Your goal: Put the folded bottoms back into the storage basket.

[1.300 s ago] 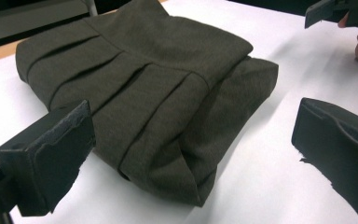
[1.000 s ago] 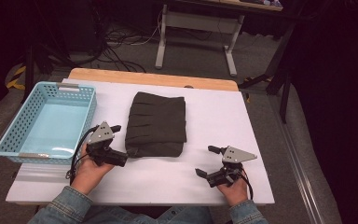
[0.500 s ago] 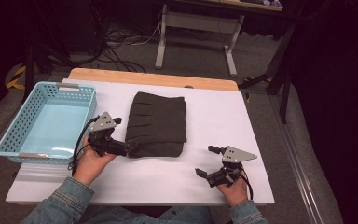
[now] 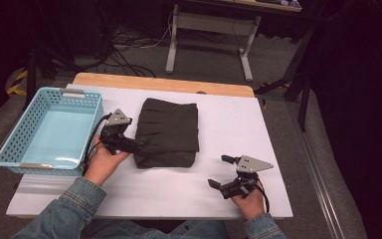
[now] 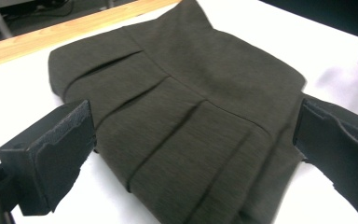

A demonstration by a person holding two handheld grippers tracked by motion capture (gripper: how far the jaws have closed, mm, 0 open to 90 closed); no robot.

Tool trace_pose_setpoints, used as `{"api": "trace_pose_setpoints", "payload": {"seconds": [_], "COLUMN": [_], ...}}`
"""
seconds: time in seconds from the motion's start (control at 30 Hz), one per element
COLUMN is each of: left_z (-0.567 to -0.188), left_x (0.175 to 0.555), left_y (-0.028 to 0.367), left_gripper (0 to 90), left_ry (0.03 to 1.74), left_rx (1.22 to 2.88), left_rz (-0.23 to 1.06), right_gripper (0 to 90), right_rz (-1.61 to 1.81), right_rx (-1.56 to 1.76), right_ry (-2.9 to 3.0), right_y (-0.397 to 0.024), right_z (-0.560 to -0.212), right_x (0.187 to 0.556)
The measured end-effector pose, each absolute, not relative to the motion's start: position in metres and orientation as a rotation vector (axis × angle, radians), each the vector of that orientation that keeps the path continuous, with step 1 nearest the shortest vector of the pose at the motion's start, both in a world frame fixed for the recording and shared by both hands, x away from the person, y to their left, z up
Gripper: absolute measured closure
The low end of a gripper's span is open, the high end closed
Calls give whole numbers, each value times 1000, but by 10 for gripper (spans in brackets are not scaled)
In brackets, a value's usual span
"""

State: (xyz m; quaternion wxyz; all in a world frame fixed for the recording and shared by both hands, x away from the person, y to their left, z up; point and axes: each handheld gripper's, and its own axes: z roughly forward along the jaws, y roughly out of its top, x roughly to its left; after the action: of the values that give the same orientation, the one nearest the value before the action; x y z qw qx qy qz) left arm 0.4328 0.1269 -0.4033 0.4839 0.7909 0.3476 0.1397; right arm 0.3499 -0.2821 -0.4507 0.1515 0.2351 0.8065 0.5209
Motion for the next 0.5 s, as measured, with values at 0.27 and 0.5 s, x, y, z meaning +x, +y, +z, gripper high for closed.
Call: {"api": "trace_pose_setpoints", "payload": {"seconds": [0.27, 0.5], "left_z": [-404, -402], "left_x": [448, 459], "left_y": [125, 121], "left_gripper": [2, 3], "left_ry": [885, 899], "left_rx": [1936, 1938], "left_rz": [333, 340], "right_gripper": [1, 1], "right_rz": [1494, 1494], "right_rx": [674, 676], "right_ry": [2316, 2317], "right_y": [-282, -282], "right_z": [-451, -451], "right_x": [350, 350]}}
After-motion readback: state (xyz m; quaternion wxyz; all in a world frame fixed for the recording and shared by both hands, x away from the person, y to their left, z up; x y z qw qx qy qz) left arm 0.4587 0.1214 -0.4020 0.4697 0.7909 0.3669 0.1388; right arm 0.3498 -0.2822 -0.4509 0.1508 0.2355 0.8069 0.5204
